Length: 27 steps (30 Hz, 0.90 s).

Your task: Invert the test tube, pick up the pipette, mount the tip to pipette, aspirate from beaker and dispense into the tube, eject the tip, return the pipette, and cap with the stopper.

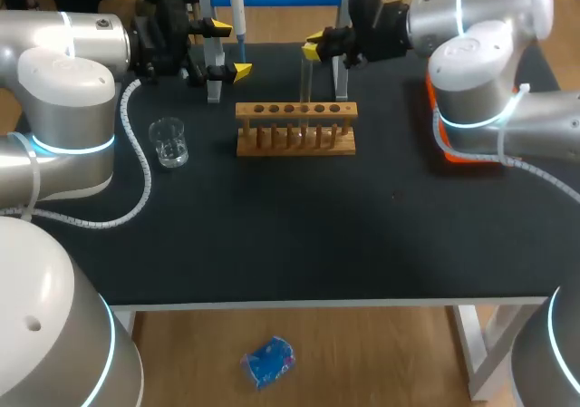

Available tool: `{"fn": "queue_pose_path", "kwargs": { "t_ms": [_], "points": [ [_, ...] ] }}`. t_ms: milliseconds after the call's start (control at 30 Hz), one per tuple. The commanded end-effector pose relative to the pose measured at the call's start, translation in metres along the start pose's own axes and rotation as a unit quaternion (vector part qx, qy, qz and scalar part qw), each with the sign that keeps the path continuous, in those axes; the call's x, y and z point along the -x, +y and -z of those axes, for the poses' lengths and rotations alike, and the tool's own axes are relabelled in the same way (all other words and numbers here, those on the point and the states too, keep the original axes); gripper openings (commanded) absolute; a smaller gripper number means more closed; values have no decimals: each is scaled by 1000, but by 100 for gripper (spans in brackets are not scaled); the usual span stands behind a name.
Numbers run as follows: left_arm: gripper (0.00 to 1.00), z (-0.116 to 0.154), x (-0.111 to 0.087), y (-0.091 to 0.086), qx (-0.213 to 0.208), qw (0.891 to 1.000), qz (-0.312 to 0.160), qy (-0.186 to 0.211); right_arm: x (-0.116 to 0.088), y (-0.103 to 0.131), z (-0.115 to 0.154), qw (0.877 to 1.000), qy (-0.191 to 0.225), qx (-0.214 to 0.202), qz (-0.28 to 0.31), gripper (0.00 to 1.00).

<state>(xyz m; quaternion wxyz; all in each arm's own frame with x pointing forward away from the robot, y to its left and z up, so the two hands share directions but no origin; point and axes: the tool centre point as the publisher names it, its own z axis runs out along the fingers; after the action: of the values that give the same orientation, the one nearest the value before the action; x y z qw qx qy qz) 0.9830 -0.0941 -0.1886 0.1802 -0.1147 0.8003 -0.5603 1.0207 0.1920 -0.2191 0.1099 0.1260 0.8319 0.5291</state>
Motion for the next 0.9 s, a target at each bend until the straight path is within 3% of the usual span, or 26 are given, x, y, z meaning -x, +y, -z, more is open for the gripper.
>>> {"fn": "queue_pose_path", "kwargs": {
  "t_ms": [33, 900],
  "points": [
    [100, -1, -1, 1, -2, 1000, -1, -2, 2, 0, -3, 1000, 1, -1, -1, 0],
    [100, -1, -1, 1, -2, 1000, -1, -2, -8, -11, -9, 1000, -4, 11, -22, 0]
  ]
}}
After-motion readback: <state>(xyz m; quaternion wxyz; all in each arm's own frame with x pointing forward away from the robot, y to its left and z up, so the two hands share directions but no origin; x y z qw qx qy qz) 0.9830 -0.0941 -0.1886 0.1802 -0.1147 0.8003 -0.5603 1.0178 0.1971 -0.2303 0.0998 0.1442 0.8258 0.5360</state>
